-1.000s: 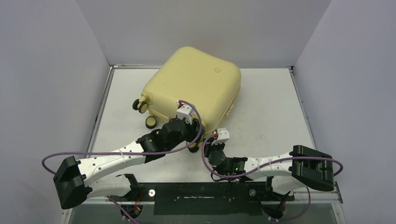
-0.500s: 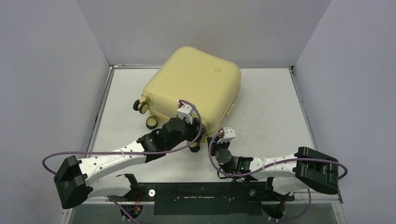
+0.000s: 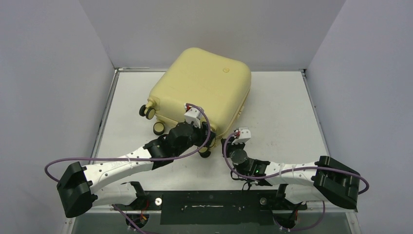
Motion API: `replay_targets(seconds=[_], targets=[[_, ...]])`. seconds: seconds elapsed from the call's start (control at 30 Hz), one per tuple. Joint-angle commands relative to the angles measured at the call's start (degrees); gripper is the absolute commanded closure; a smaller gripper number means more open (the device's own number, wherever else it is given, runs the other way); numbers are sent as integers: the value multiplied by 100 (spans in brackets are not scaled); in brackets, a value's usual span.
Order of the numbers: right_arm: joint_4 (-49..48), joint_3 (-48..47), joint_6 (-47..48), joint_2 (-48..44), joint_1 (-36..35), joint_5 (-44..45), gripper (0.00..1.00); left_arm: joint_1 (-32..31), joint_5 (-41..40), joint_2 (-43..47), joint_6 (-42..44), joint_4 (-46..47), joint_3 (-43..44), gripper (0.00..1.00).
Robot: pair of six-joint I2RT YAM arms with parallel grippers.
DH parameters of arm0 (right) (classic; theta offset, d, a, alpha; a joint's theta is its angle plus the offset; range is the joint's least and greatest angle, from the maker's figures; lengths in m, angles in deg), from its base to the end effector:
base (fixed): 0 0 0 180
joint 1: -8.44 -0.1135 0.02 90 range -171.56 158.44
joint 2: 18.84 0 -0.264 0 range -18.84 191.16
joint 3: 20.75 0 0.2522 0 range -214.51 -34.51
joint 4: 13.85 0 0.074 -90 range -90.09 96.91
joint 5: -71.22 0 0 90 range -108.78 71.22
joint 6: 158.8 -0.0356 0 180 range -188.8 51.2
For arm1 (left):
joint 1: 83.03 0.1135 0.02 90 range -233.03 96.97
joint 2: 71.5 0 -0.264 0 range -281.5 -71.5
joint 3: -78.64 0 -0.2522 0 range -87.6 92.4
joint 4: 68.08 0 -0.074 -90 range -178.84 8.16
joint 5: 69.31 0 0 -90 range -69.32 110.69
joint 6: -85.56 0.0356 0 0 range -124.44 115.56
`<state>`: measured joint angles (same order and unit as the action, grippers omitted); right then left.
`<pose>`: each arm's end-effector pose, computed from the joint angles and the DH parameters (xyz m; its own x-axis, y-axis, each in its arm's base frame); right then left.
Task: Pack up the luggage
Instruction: Zip the luggage at the center of the board.
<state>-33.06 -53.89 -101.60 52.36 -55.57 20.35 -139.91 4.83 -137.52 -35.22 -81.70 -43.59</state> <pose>0.1208 0.1966 0.1751 -0.3550 0.2308 -0.9059 -0.2894 0.8943 0.3413 0.1517 -0.2147 0.2782 -0.5162 -0.1096 -0.8494 0.4689 0.7937 -0.3875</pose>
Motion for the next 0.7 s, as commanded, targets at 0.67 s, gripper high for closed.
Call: replay_targets(seconds=[0.67], targets=[[-345, -482, 648, 108, 3818, 107, 100, 125, -389, 841, 403, -1454, -238, 100]])
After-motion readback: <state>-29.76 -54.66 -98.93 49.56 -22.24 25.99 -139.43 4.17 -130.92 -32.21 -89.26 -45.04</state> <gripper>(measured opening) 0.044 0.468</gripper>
